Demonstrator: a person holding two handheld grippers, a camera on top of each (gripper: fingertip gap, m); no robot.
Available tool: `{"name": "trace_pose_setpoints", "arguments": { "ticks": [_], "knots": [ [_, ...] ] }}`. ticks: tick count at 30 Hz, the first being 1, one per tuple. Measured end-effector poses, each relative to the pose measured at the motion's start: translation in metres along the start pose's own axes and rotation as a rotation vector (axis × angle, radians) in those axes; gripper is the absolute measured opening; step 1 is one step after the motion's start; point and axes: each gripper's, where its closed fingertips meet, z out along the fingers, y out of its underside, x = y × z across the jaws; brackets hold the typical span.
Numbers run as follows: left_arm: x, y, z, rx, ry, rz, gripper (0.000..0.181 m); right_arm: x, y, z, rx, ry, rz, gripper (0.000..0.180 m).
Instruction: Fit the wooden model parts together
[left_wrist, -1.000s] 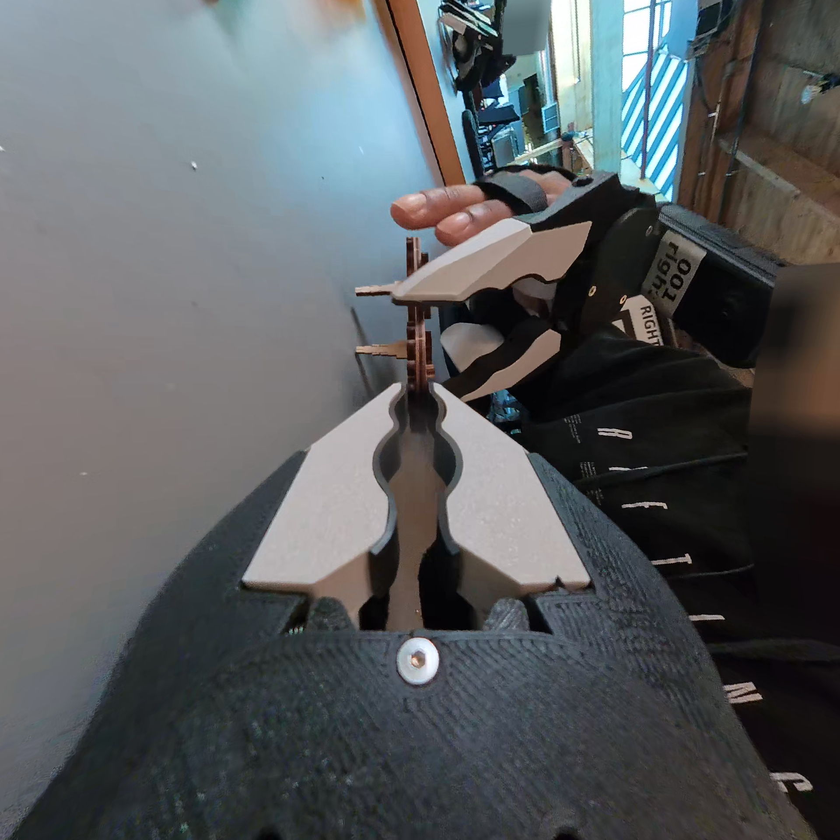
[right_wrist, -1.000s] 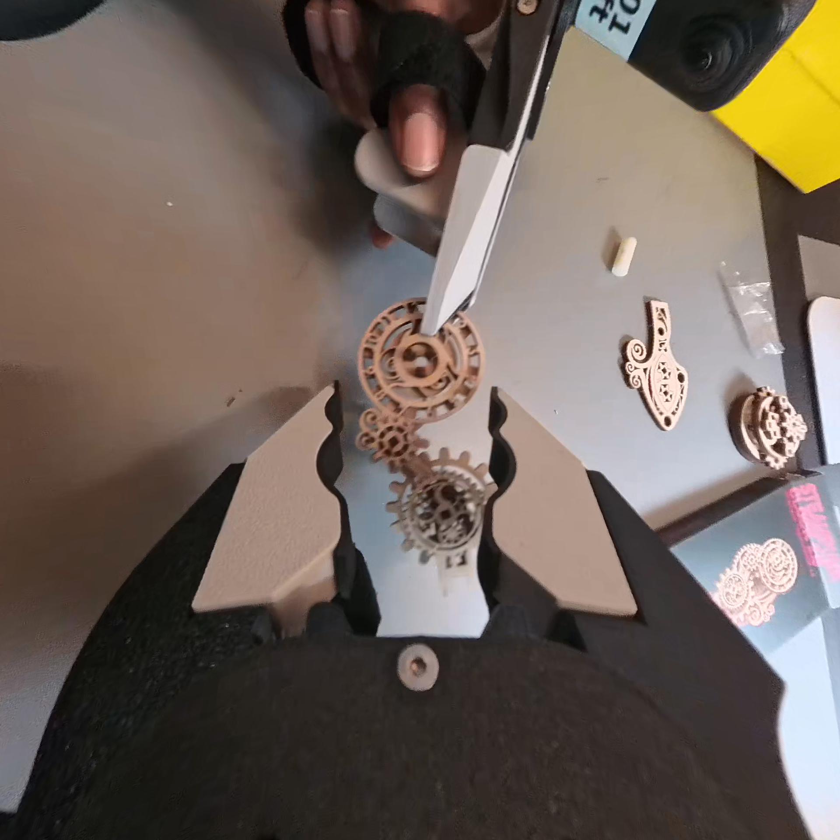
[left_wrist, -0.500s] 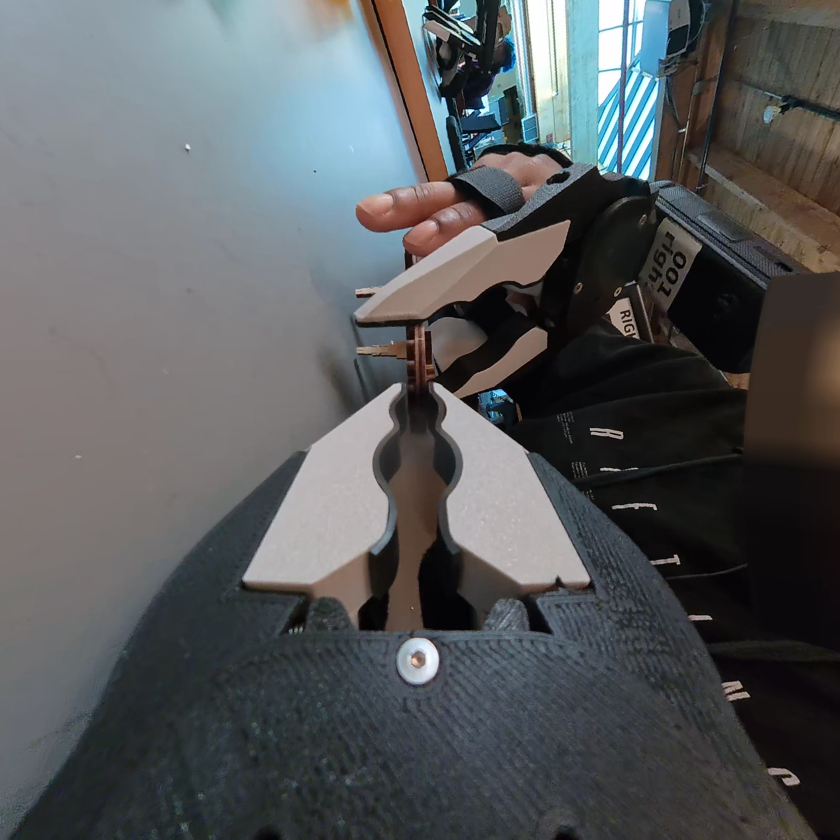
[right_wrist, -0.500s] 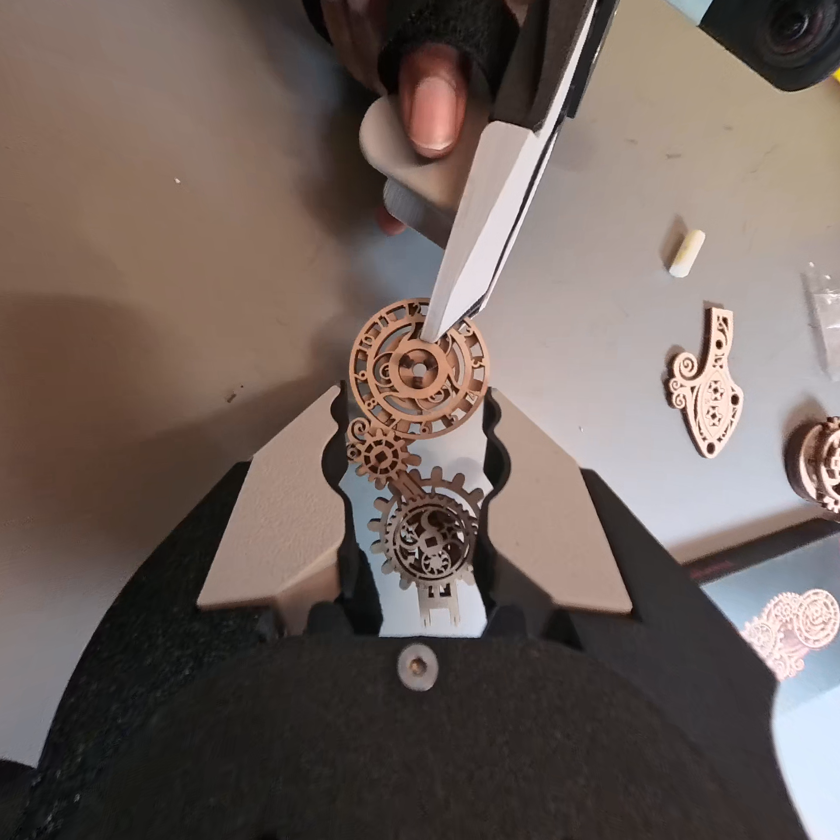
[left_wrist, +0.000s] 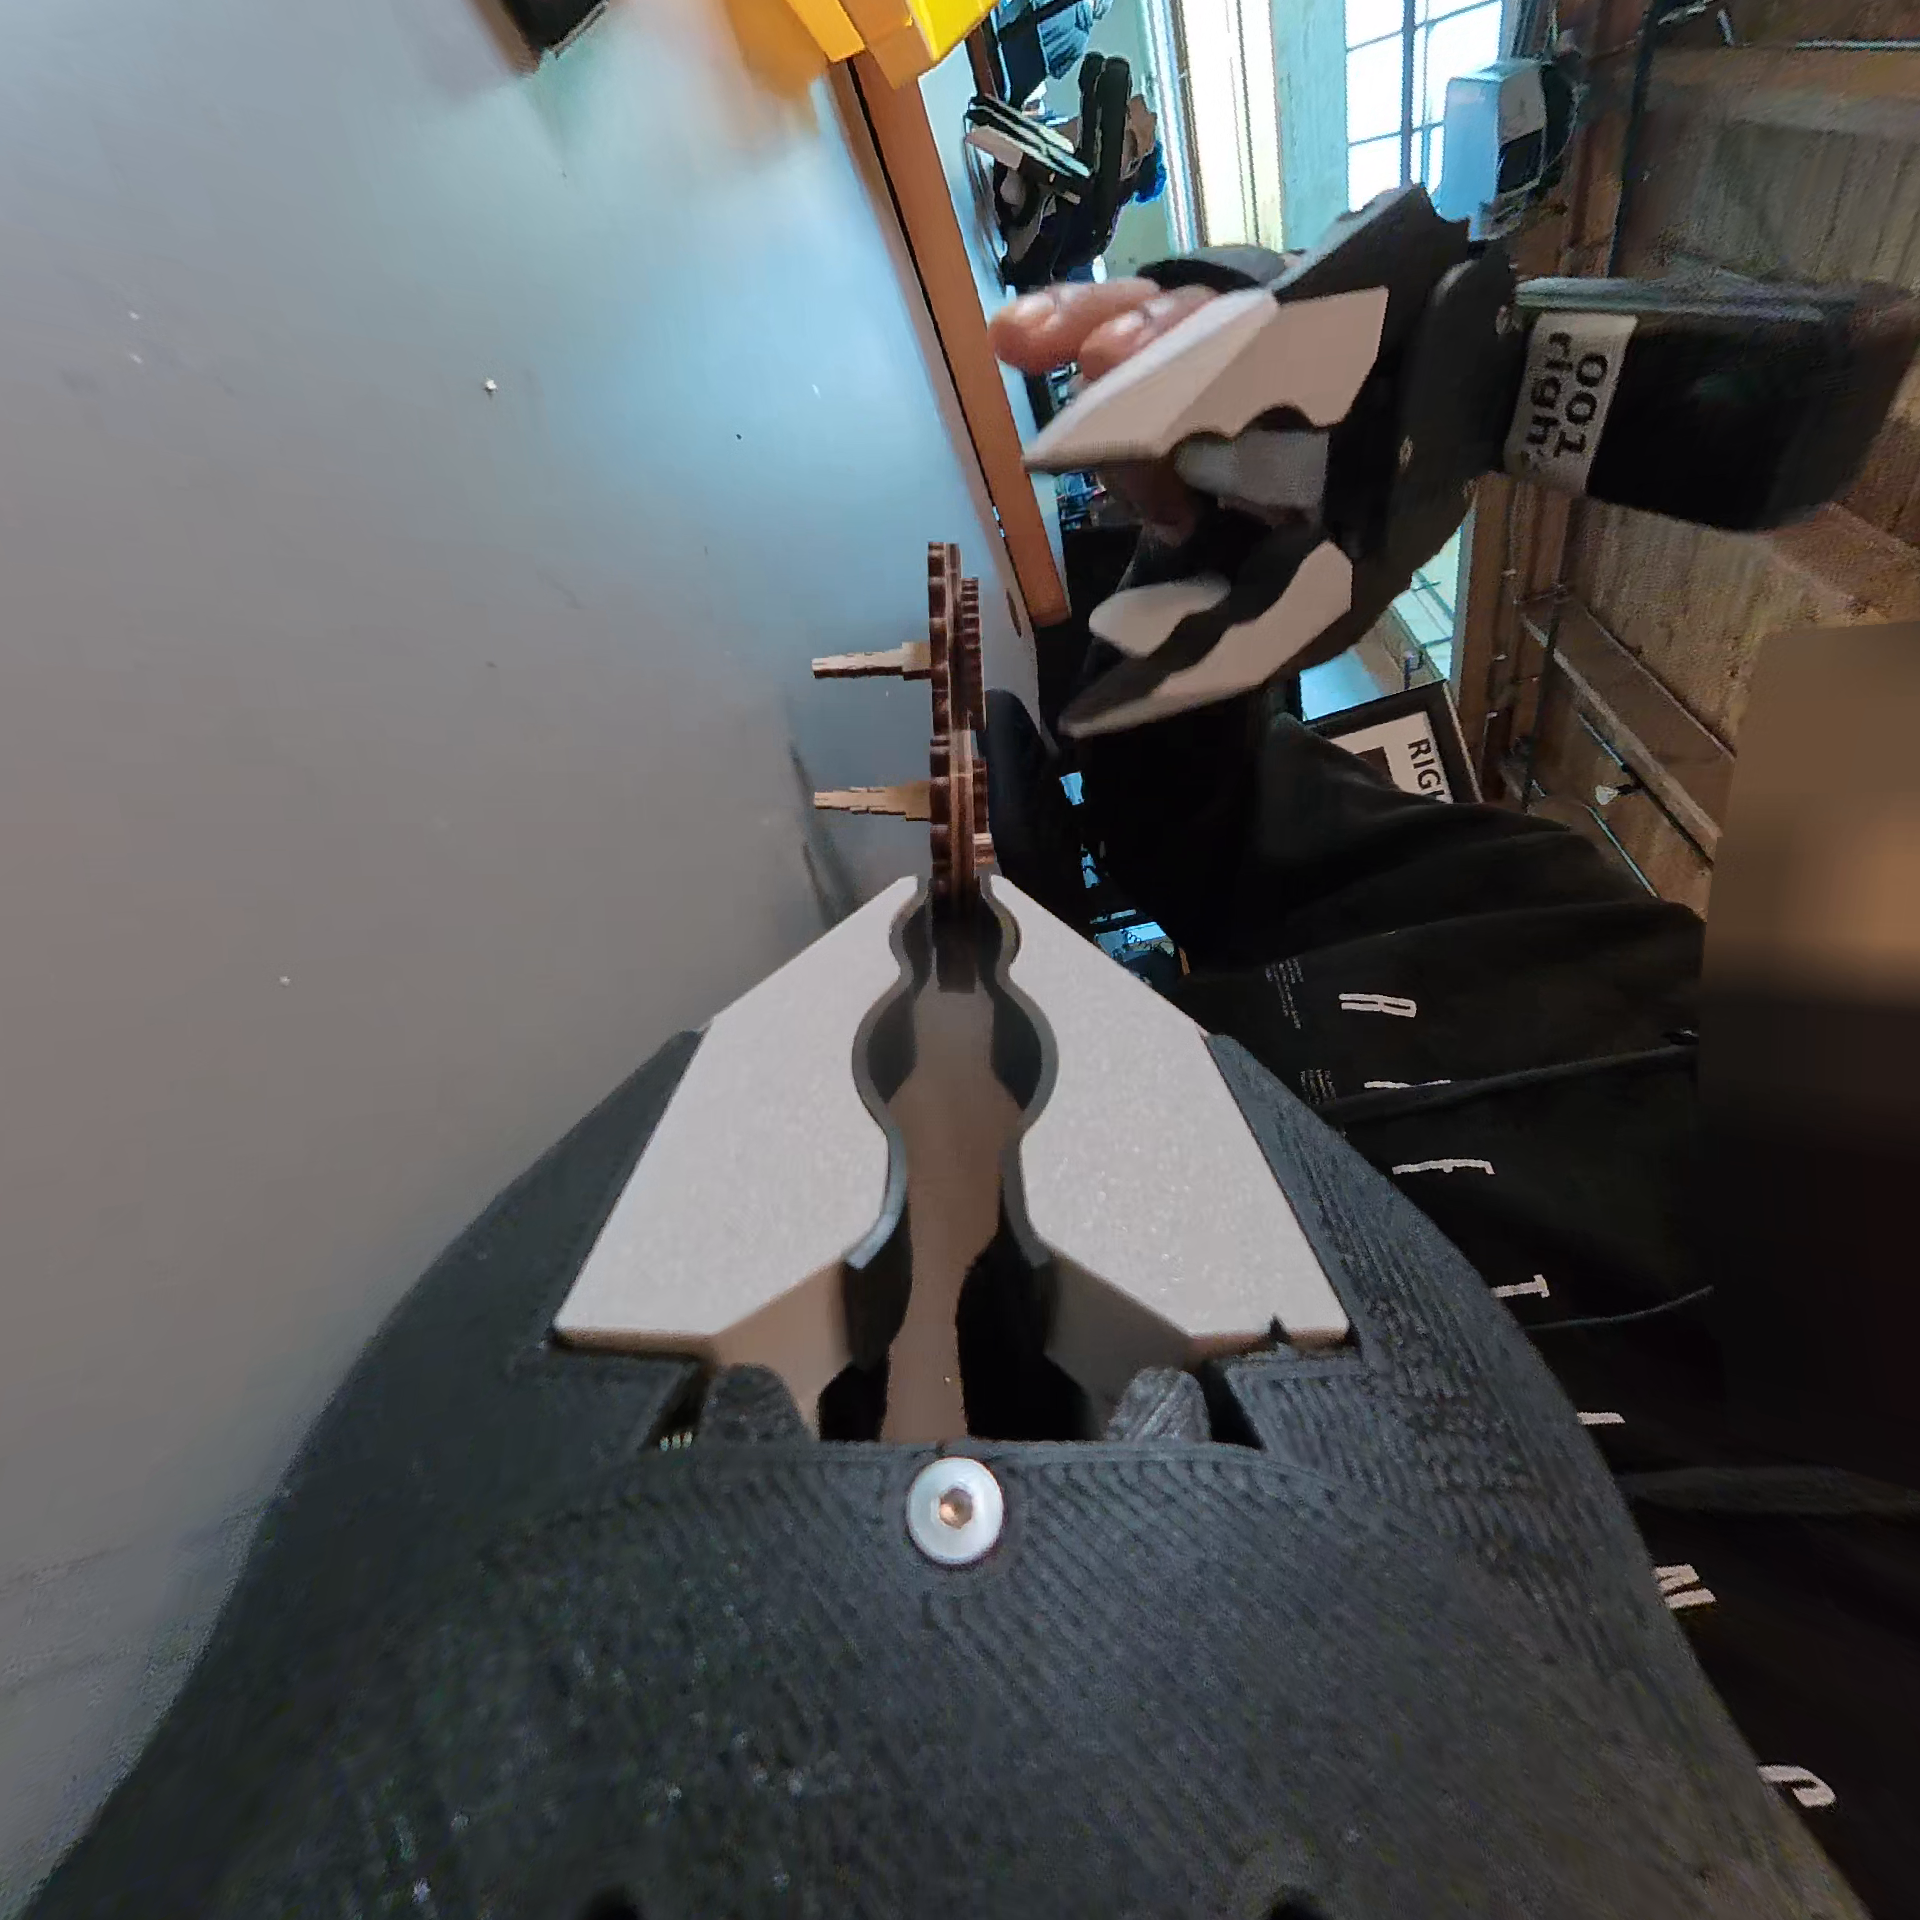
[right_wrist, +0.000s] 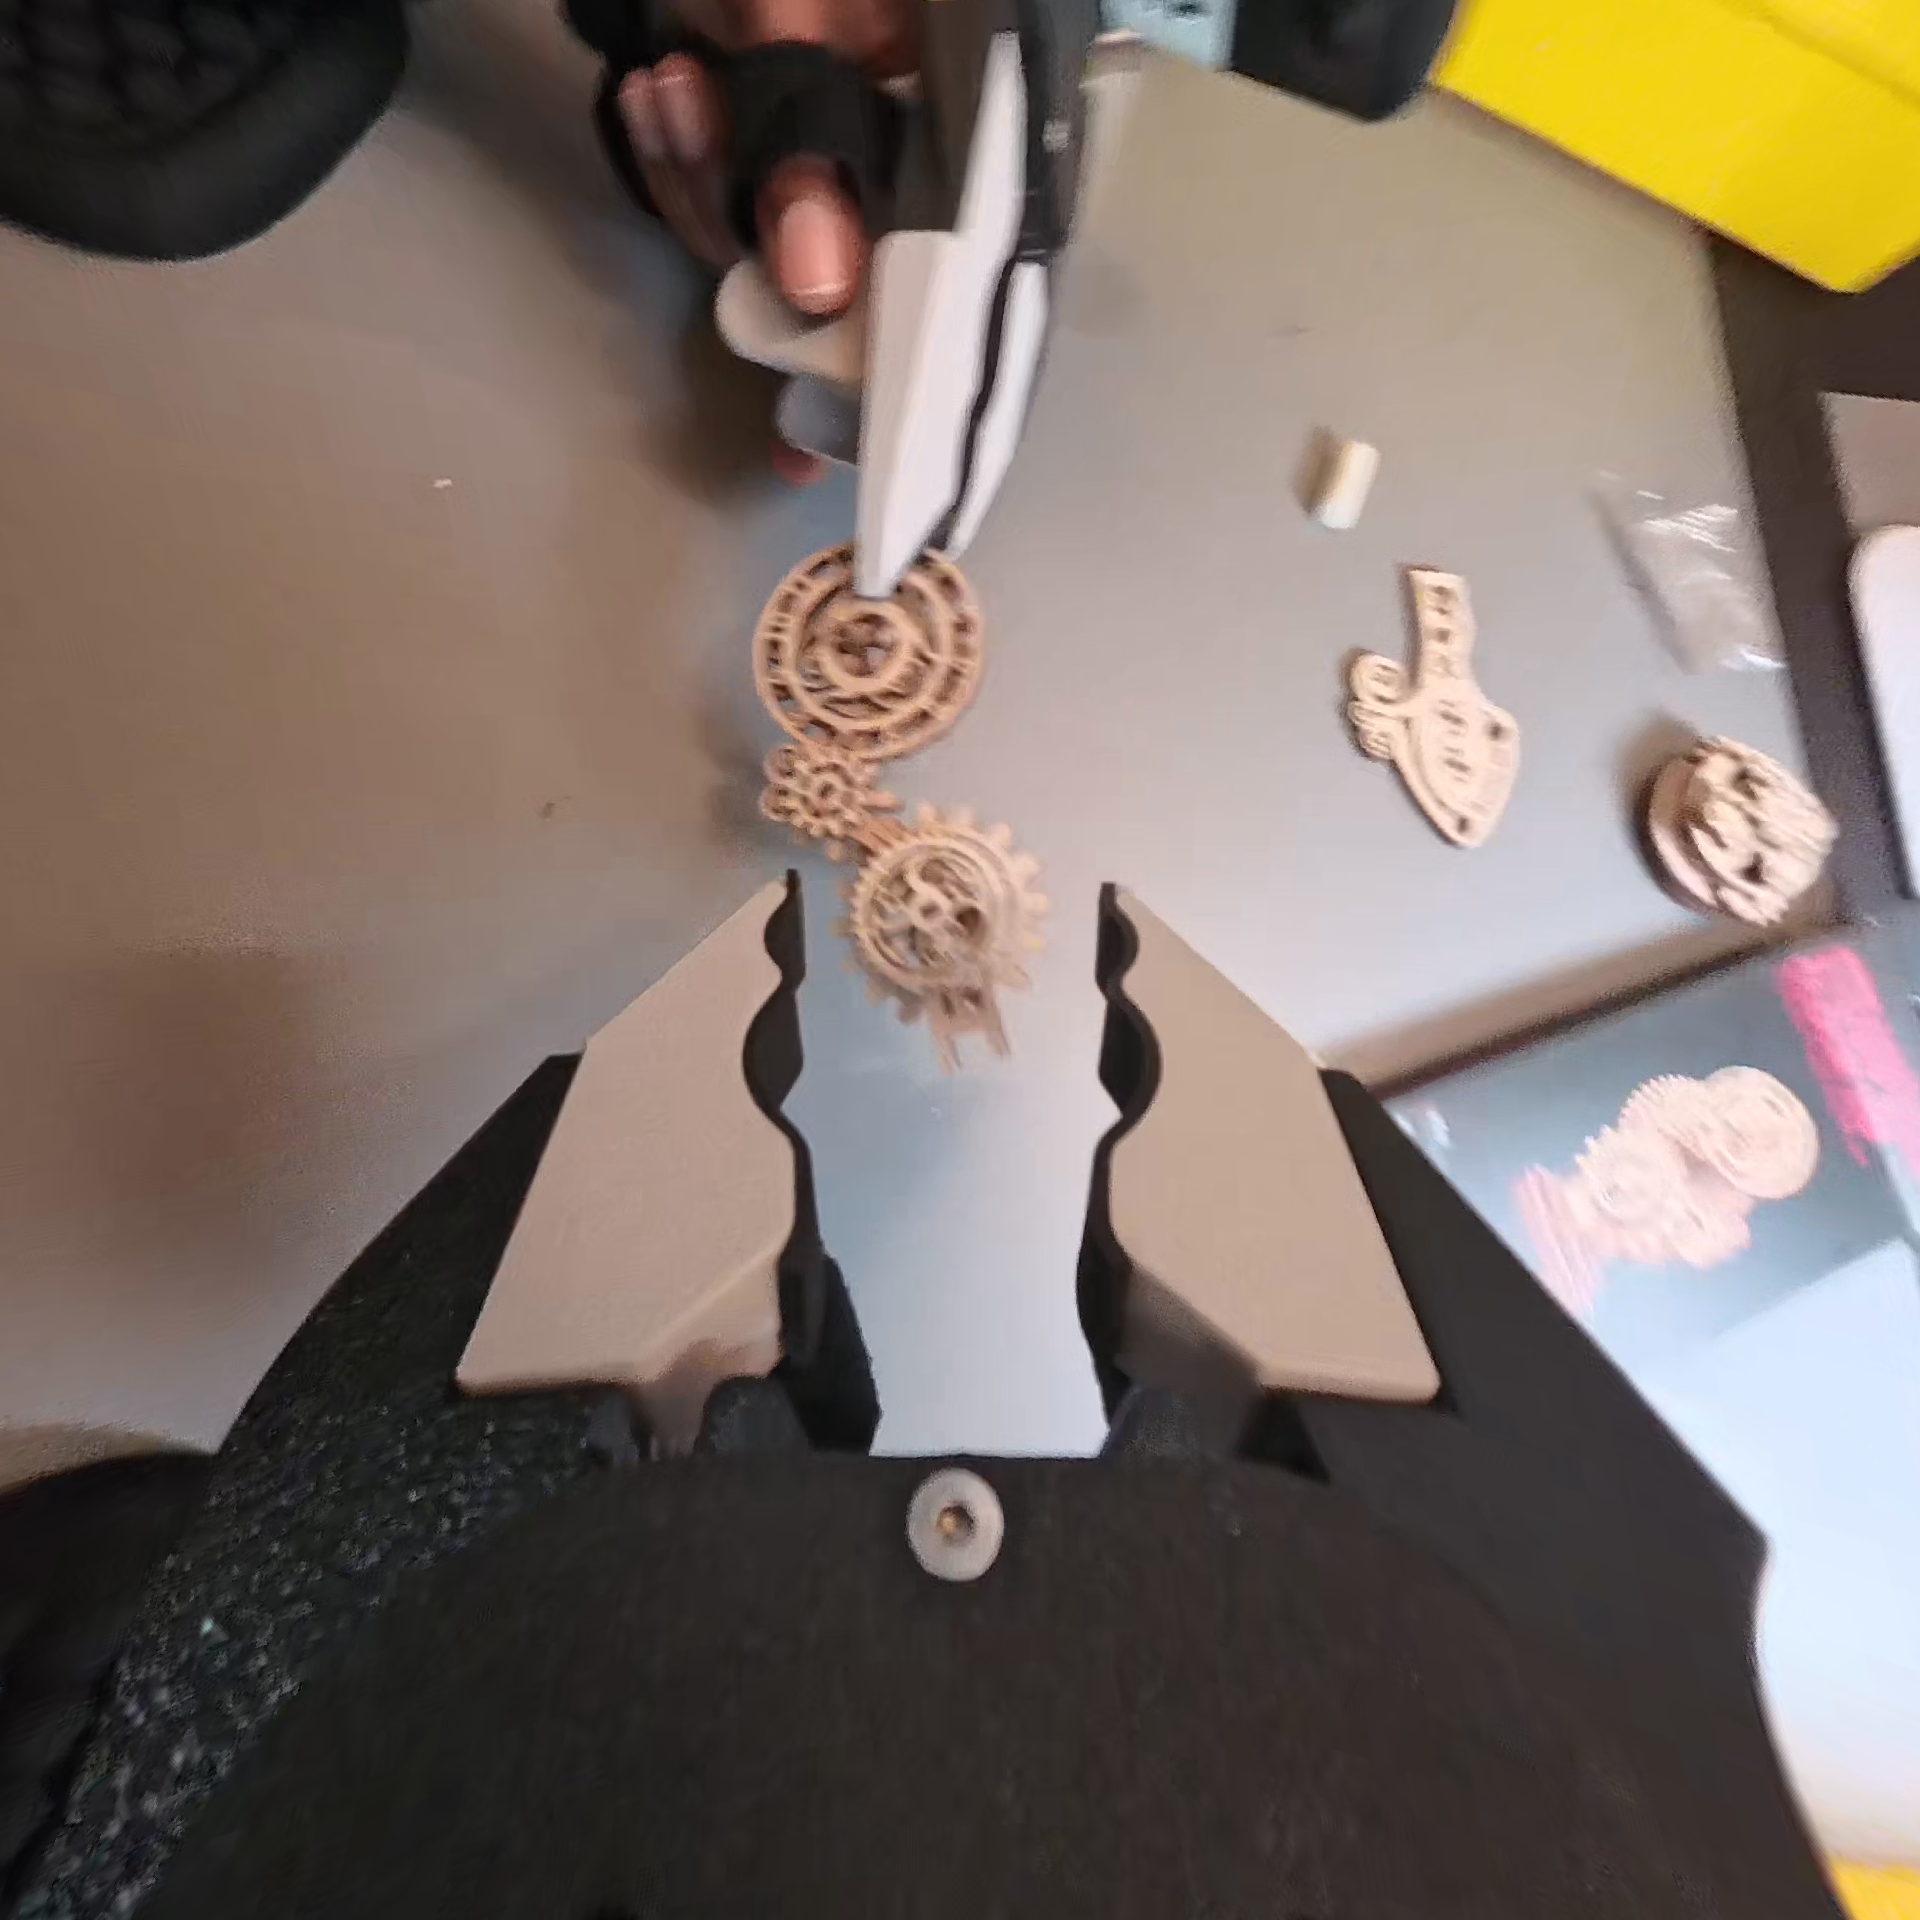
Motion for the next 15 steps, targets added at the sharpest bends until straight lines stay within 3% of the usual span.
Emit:
{"name": "trace_pose_setpoints", "arguments": {
  "ticks": [1,6,12,15],
  "knots": [
    [0.001,-0.001,-0.001,0.007,0.007,0.000,0.006,0.012,0.003,-0.008,0.018,0.046,0.028,0.050],
    [0.004,-0.006,-0.002,0.039,0.029,-0.004,0.006,0.084,0.010,-0.021,0.080,0.211,0.179,0.032],
    [0.005,-0.005,-0.006,0.072,0.025,-0.005,0.006,0.174,0.032,0.027,-0.072,0.216,0.250,0.037],
    [0.007,-0.005,-0.008,0.084,0.031,-0.005,0.006,0.186,0.026,0.050,-0.090,0.123,0.249,0.042]
  ]
}}
